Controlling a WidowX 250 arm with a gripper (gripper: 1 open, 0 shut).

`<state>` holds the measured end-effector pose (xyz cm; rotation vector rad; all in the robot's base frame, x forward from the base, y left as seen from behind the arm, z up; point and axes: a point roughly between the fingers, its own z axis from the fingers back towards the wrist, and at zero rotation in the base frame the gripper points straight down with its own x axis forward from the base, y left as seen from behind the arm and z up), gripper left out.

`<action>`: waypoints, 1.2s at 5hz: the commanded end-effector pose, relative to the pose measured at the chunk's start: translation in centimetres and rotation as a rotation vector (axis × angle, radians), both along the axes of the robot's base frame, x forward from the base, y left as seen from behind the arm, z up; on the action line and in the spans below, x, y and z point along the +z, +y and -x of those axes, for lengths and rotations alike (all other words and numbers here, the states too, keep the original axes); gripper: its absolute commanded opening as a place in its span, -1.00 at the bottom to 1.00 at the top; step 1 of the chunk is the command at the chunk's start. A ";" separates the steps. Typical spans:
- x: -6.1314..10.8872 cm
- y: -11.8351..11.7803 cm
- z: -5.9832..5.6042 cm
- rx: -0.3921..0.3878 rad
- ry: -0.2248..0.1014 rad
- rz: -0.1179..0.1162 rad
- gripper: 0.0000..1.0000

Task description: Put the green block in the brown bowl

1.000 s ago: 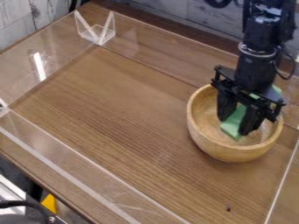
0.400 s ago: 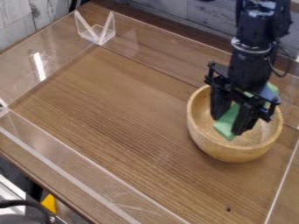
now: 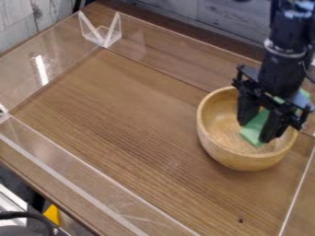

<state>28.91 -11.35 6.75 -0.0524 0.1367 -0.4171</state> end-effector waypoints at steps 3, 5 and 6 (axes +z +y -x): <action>-0.6 2.2 -0.8 -0.095 -0.069 0.005 -1.00; -0.1 1.1 -1.9 -0.164 -0.058 0.015 -1.00; -0.4 0.6 -1.9 -0.140 -0.052 0.019 -1.00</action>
